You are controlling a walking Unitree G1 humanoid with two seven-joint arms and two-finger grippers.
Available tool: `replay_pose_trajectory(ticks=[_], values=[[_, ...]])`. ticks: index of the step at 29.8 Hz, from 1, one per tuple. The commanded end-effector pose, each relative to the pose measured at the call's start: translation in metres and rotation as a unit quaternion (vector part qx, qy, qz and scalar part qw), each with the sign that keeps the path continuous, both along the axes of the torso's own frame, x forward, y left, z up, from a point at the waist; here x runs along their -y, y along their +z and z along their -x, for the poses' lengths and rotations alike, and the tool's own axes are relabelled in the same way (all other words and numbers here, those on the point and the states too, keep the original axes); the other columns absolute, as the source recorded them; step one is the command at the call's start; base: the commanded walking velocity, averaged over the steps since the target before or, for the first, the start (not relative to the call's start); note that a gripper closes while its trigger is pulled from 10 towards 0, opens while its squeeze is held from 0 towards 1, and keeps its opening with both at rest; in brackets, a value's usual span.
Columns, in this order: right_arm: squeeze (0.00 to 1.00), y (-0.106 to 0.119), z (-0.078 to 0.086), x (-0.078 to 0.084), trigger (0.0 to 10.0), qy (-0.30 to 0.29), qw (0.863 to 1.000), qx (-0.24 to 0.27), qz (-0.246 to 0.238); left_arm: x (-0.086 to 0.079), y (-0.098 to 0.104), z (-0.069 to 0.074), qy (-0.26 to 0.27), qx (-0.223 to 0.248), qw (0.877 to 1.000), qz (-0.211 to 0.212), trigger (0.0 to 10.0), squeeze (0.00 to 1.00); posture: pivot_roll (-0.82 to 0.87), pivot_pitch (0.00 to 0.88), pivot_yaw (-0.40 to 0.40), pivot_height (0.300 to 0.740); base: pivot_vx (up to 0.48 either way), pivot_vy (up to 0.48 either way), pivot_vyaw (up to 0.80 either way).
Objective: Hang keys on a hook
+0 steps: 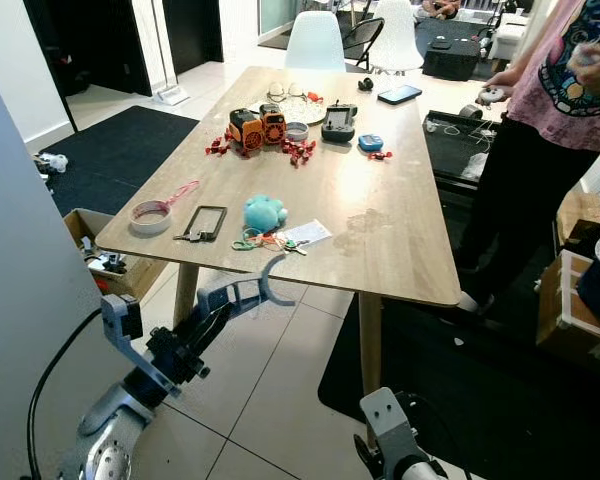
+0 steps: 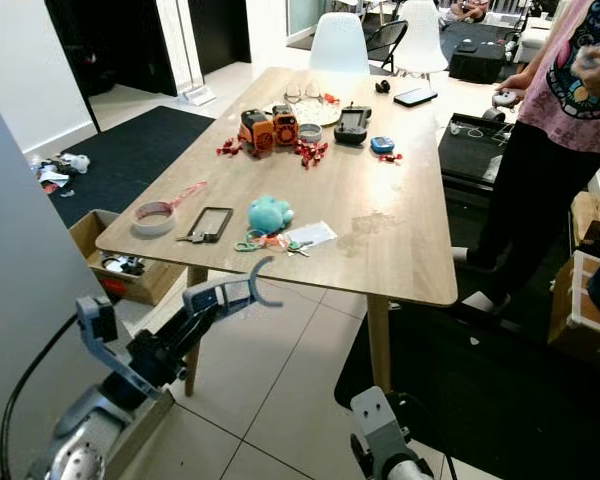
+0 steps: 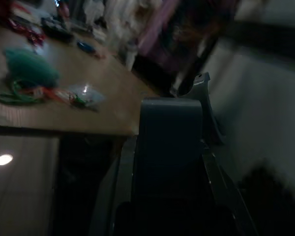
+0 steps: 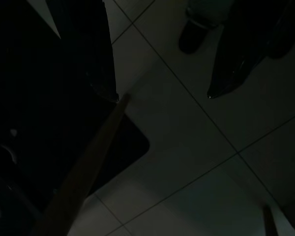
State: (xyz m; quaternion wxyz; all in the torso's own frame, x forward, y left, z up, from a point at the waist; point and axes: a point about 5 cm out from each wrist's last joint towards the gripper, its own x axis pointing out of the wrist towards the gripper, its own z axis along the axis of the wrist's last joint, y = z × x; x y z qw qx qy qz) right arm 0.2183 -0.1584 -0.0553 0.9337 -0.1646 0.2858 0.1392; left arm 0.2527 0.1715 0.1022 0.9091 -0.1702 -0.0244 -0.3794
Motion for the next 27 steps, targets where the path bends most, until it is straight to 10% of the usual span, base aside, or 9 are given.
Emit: replay_pose_trajectory(ticks=[1, 2, 6, 12, 27], values=[[0.0, -0.002, 0.003, 0.0, 10.0, -0.001, 1.0, -0.005, -0.002, 0.001, -0.018, 0.002, -0.013, -0.015, 0.996, -0.092, 10.0, 0.0, 0.04, 0.045, -0.01, 0.74, 0.0, 0.0, 0.0], [0.0, -0.002, 0.003, -0.001, 10.0, -0.003, 1.0, -0.006, -0.002, 0.001, -0.055, 0.01, -0.028, -0.043, 0.968, -0.244, 10.0, 0.0, 0.03, 0.045, -0.002, 0.74, 0.0, 0.0, 0.0], [0.0, -0.002, 0.003, -0.003, 10.0, -0.004, 1.0, -0.005, -0.004, -0.004, -0.082, 0.018, -0.006, -0.09, 0.941, -0.327, 10.0, 0.0, 0.03, 0.047, 0.002, 0.74, 0.0, 0.0, 0.0], [0.0, -0.004, 0.005, -0.005, 10.0, -0.006, 1.0, -0.007, -0.007, -0.015, -0.108, 0.019, 0.155, -0.148, 0.92, -0.328, 10.0, 0.0, 0.04, 0.052, -0.002, 0.74, 0.0, 0.0, 0.0], [0.0, -0.004, 0.004, -0.005, 10.0, -0.01, 1.0, -0.013, -0.004, -0.009, -0.164, 0.058, 0.254, -0.313, 0.86, -0.312, 10.0, 0.0, 0.04, 0.058, -0.002, 0.74, 0.0, 0.0, 0.0]])
